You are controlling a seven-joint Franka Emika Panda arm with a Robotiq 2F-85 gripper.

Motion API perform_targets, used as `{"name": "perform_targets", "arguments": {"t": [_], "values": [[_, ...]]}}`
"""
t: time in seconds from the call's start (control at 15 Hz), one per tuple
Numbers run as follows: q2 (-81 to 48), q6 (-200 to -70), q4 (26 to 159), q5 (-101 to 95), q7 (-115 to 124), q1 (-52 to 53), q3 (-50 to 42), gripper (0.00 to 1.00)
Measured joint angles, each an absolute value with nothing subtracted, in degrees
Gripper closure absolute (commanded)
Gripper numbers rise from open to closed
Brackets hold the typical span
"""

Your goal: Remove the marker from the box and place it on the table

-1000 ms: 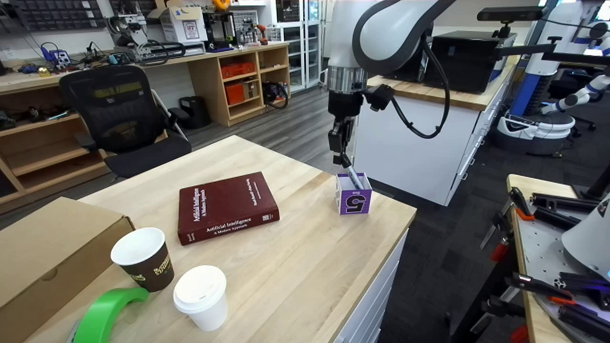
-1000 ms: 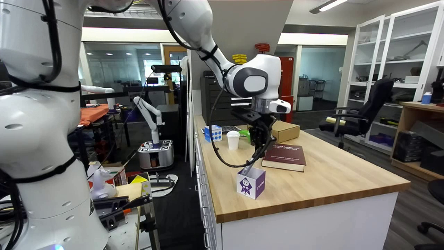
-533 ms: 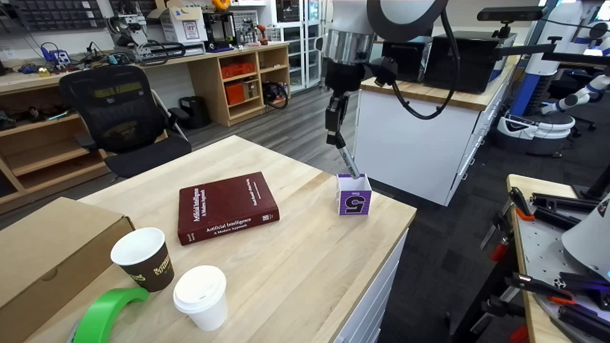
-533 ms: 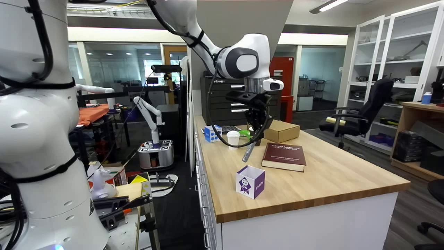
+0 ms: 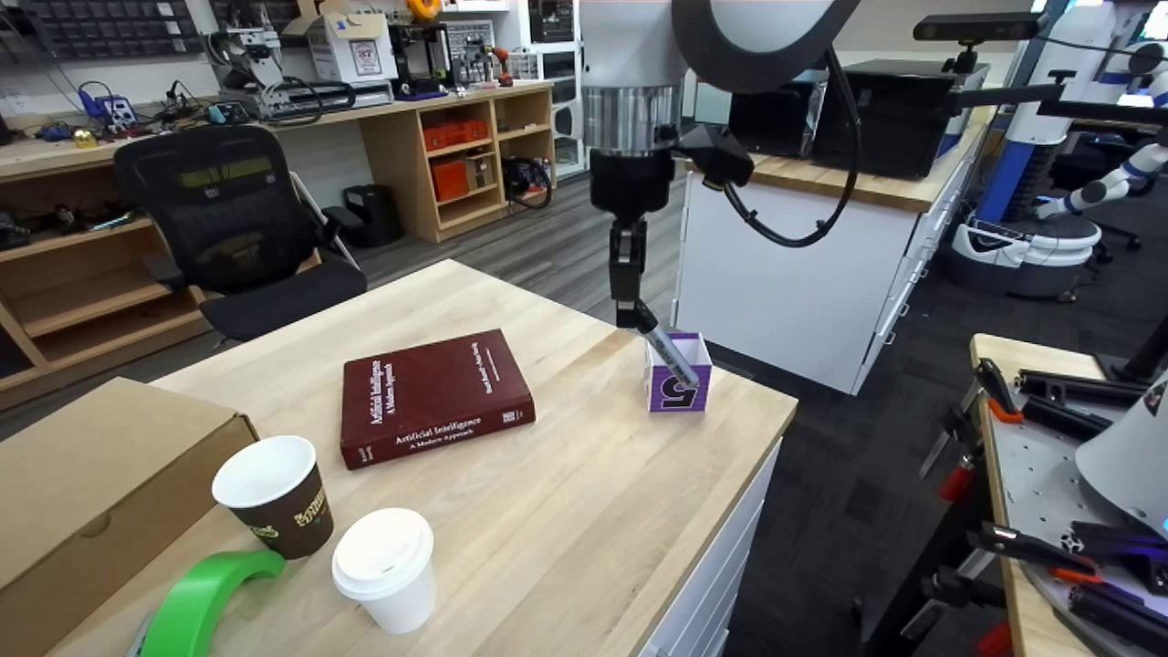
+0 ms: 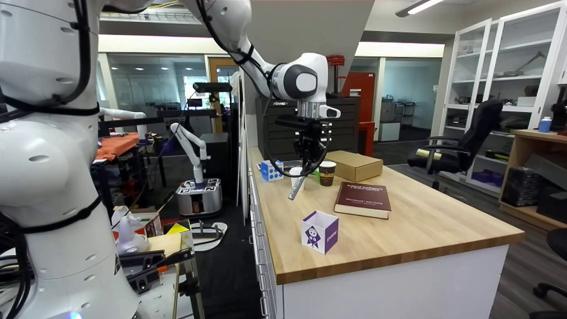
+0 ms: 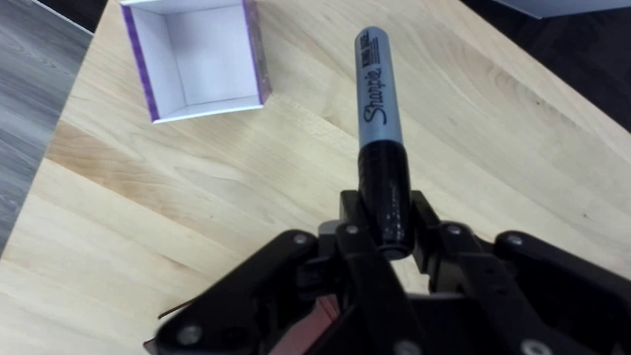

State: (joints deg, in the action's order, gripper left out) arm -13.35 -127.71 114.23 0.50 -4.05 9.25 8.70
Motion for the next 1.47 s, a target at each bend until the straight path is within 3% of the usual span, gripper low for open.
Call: {"name": "perform_targets", "arguments": {"t": [1.0, 1.07, 1.27, 1.47], "values": [[-36.93, -118.21, 96.02, -1.16, -8.31, 10.24, 7.83, 0.92], [-38.11, -117.06, 94.63, -1.34, -8.59, 10.22, 7.69, 0.49], [-41.29, -113.84, 90.70, -1.51, -9.04, 10.18, 7.57, 0.38], [-43.15, -112.68, 88.28, -1.51, -9.24, 10.07, 7.56, 0.17]]}}
